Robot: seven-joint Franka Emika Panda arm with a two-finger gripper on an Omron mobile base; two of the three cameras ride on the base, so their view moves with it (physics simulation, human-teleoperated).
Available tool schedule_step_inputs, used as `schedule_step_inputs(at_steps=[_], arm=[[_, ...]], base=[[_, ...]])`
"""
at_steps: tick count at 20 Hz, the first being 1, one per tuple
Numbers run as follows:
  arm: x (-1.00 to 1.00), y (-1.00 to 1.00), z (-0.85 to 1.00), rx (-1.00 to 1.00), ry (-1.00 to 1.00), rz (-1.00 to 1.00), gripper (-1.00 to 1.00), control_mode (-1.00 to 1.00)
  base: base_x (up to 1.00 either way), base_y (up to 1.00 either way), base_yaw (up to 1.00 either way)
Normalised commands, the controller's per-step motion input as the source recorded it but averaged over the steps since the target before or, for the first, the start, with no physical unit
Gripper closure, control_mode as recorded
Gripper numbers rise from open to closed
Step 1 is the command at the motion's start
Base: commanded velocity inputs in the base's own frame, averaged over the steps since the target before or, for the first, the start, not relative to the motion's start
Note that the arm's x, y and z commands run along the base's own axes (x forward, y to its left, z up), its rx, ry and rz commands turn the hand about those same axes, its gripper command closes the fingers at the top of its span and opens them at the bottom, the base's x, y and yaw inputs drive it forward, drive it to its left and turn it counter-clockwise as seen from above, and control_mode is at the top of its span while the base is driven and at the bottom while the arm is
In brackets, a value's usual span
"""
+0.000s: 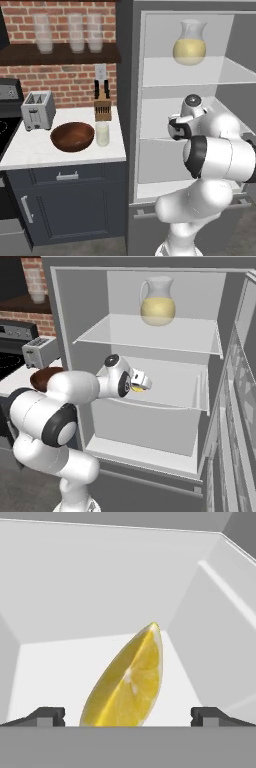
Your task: Grab a lemon wedge from the fridge and one ice cube from the ice bowl, and put them in the glass of lemonade.
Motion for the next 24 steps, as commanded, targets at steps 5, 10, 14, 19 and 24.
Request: schedule_step_inputs(at_steps=[5, 10, 14, 19, 24], arm=[[0.20, 0.00, -0.01, 0.00, 0.00, 0.00, -1.00, -1.00], [0.03, 0.00, -0.12, 0.00, 0.00, 0.00, -1.00, -1.00], [0.00, 0.00, -0.19, -0.01, 0.00, 0.00, -1.00, -1.00], [0.00, 0.00, -0.23, -0.01, 0.00, 0.00, 1.00, -1.00], [0.10, 0.00, -0.11, 0.00, -0.02, 0.00, 1.00, -1.00]], base=[[0.00, 0.00, 0.00], [0.00, 0.00, 0.00], [0.00, 0.00, 0.00], [0.00, 0.00, 0.00], [0.00, 0.00, 0.00]])
